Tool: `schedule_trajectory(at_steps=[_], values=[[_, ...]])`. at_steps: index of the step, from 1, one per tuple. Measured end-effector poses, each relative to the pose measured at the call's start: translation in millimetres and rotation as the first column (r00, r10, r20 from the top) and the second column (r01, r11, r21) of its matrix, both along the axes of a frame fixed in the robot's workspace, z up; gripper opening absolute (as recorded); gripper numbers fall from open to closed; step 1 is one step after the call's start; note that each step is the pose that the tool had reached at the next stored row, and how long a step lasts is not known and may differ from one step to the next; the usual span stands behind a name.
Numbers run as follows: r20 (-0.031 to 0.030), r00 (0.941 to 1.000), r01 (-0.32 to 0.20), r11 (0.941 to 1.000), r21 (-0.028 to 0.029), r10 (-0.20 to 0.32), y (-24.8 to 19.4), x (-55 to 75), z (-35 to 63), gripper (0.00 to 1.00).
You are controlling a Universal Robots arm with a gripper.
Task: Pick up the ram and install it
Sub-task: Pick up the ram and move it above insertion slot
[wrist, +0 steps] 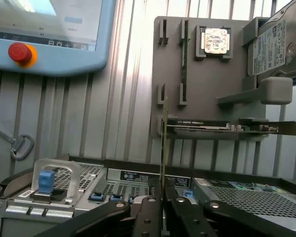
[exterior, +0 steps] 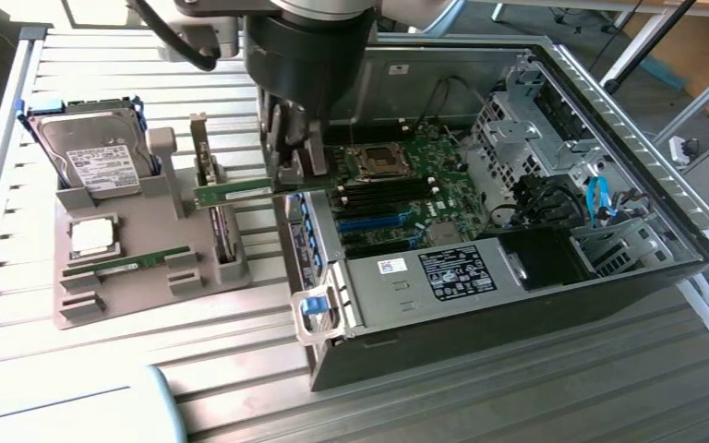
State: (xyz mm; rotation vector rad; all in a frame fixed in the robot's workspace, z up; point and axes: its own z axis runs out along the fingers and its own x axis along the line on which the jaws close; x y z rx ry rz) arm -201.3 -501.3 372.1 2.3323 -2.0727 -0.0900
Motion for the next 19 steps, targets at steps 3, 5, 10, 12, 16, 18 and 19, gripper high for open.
schedule_trajectory(at_steps=[3,5,10,12,16,18,19], values=[[-0.0018,1.0000,0.000,1.0000,0.0000,0.000,0.0,11.9,-0.1,0.14],[-0.0029,1.0000,0.000,1.0000,0.0000,0.000,0.0,19.5,-0.2,0.14],[-0.0083,1.0000,0.000,1.0000,0.0000,0.000,0.0,46.7,-0.6,0.14],[-0.0106,0.9999,0.000,1.0000,-0.0001,0.000,0.0,56.8,-0.8,0.14],[-0.0152,0.9999,0.000,1.0000,0.0000,0.000,0.0,75.1,-1.2,0.14],[-0.0177,0.9998,0.000,1.0000,0.0001,0.000,0.0,84.1,-1.5,0.14],[-0.0191,0.9998,0.000,1.0000,0.0000,0.000,0.0,88.9,-1.7,0.14]])
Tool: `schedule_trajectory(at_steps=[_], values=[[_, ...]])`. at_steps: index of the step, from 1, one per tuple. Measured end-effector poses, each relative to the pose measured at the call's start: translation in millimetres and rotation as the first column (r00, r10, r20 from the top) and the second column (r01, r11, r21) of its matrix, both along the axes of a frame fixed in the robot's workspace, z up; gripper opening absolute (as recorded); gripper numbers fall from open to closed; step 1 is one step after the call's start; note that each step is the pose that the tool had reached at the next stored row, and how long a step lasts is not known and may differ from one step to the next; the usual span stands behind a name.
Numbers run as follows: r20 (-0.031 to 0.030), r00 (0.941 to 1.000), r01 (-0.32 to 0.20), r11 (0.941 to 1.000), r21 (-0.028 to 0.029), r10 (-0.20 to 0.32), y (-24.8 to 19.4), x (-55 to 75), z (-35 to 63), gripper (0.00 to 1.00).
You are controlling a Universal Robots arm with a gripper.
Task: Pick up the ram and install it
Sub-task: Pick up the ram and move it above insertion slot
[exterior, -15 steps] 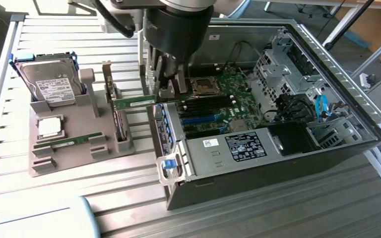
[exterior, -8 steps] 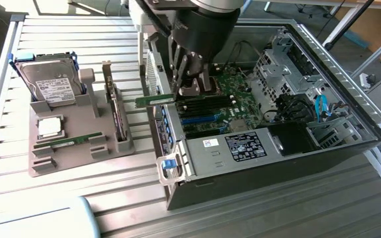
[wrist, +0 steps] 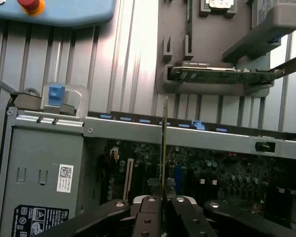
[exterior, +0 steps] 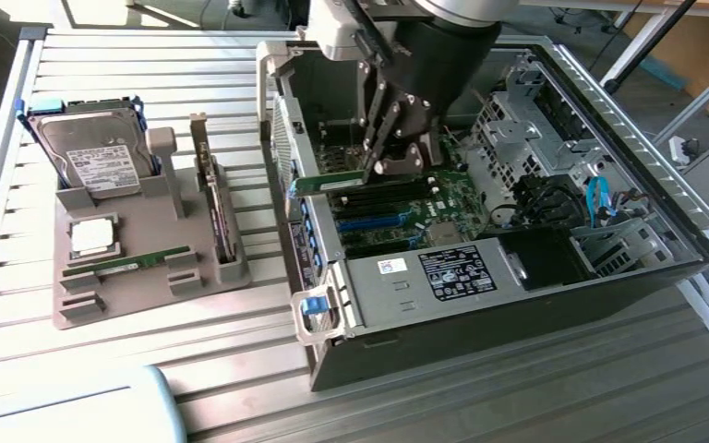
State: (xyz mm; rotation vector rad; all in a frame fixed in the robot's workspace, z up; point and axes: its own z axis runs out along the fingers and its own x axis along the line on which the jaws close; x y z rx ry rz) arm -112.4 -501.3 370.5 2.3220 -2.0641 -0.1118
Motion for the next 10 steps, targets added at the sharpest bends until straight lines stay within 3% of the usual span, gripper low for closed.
schedule_trajectory(at_steps=[10], values=[[-0.0130,0.9999,0.000,1.0000,0.0001,0.000,0.0,48.1,-2.0,0.14]])
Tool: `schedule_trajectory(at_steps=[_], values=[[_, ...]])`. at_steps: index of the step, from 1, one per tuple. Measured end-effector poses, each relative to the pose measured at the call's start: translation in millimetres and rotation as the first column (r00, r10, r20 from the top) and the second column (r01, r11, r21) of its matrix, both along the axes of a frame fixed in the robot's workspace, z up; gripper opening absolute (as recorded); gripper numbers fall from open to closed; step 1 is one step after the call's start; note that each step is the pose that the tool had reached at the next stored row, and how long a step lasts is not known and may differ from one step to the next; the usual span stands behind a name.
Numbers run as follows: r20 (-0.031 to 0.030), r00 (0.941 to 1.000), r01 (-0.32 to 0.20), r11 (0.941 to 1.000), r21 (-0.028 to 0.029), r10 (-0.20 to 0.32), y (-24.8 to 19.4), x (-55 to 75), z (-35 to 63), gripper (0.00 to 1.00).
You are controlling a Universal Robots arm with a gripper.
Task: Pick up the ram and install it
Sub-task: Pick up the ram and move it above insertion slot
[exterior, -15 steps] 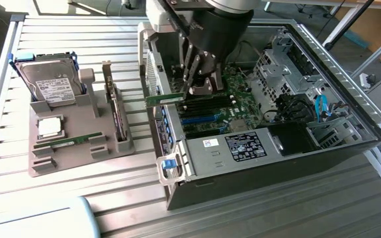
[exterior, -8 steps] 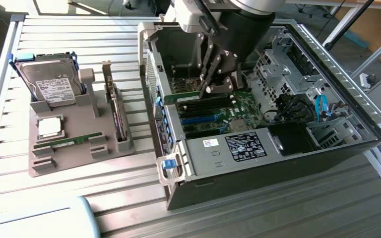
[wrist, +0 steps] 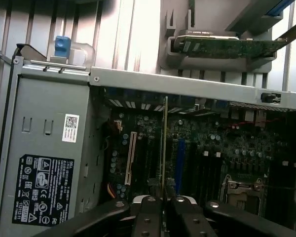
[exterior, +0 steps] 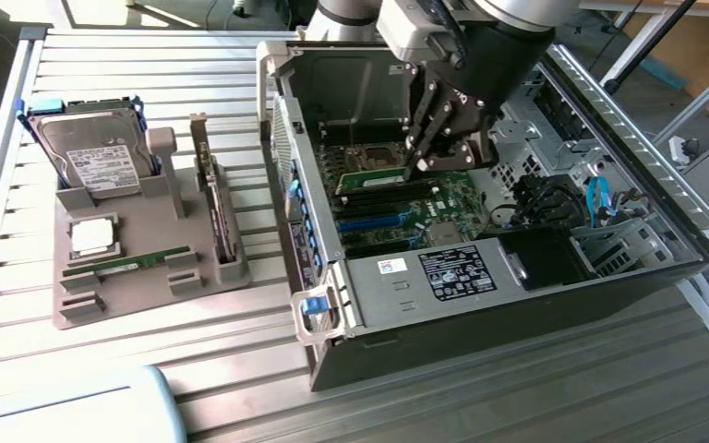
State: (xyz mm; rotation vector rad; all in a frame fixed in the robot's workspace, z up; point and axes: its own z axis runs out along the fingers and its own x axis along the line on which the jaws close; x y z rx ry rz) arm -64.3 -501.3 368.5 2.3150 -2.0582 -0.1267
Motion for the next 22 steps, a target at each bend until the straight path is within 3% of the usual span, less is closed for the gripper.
schedule_trajectory(at_steps=[14,19,22], values=[[-0.0149,0.9999,0.000,1.0000,-0.0001,0.000,0.8,73.6,-4.2,0.14],[-0.0161,0.9999,0.000,1.0000,-0.0001,0.000,5.6,94.2,-6.4,0.14],[-0.0166,0.9999,0.000,1.0000,0.0000,0.000,11.7,106.2,-8.1,0.14]])
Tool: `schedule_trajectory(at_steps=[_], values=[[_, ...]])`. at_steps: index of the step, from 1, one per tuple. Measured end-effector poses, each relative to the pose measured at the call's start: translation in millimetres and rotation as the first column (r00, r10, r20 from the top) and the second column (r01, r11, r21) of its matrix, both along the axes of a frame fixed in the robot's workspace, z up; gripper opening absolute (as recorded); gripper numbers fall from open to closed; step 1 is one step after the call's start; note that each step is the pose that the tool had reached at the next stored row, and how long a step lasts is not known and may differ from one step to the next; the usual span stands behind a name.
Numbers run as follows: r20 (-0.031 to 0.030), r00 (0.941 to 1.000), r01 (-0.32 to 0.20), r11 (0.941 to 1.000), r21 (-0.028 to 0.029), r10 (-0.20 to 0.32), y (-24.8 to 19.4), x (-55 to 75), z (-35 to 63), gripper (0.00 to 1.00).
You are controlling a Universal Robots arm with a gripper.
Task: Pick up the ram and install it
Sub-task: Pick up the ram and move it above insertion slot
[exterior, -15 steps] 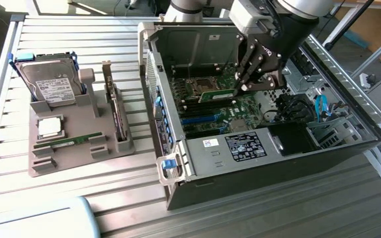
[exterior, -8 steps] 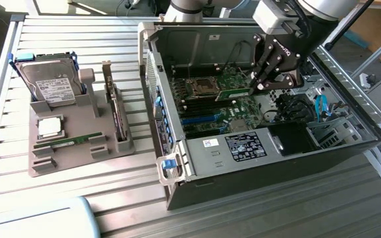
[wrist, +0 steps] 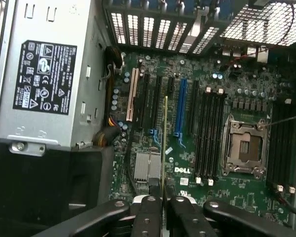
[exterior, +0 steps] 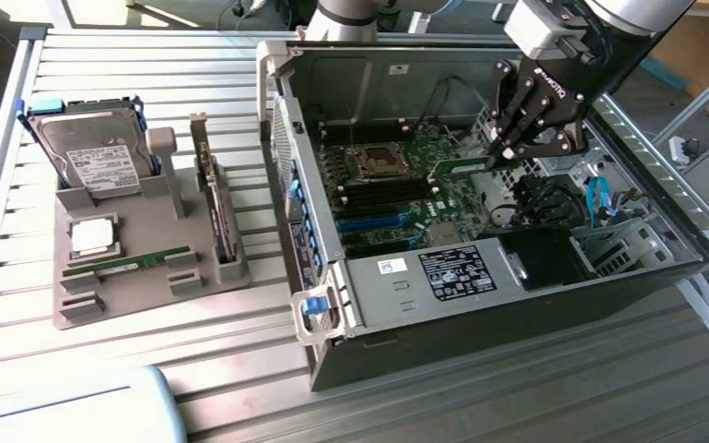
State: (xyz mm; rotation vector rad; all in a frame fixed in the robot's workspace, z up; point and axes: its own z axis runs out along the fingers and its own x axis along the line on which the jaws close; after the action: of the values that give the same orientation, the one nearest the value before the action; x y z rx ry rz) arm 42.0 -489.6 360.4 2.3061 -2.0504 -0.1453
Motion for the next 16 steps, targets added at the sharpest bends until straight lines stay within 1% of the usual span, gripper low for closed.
schedule_trajectory(at_steps=[2,5,7,10,11,12,16], values=[[-0.0001,1.0000,0.000,1.0000,0.0000,0.000,6.3,7.0,-1.2,0.14],[-0.0002,1.0000,0.000,1.0000,0.0000,0.000,13.9,13.9,-2.3,0.14],[-0.0002,1.0000,0.000,1.0000,0.0000,0.000,19.2,18.0,-3.0,0.14],[-0.0002,1.0000,0.000,1.0000,-0.0002,0.000,29.3,23.9,-4.0,0.14],[-0.0002,1.0000,0.000,1.0000,-0.0001,0.000,31.3,24.7,-4.0,0.14],[-0.0002,1.0000,0.000,1.0000,-0.0002,0.000,31.9,24.9,-4.0,0.14],[-0.0001,1.0000,0.000,1.0000,0.0000,0.000,31.9,25.0,-4.0,0.14]])
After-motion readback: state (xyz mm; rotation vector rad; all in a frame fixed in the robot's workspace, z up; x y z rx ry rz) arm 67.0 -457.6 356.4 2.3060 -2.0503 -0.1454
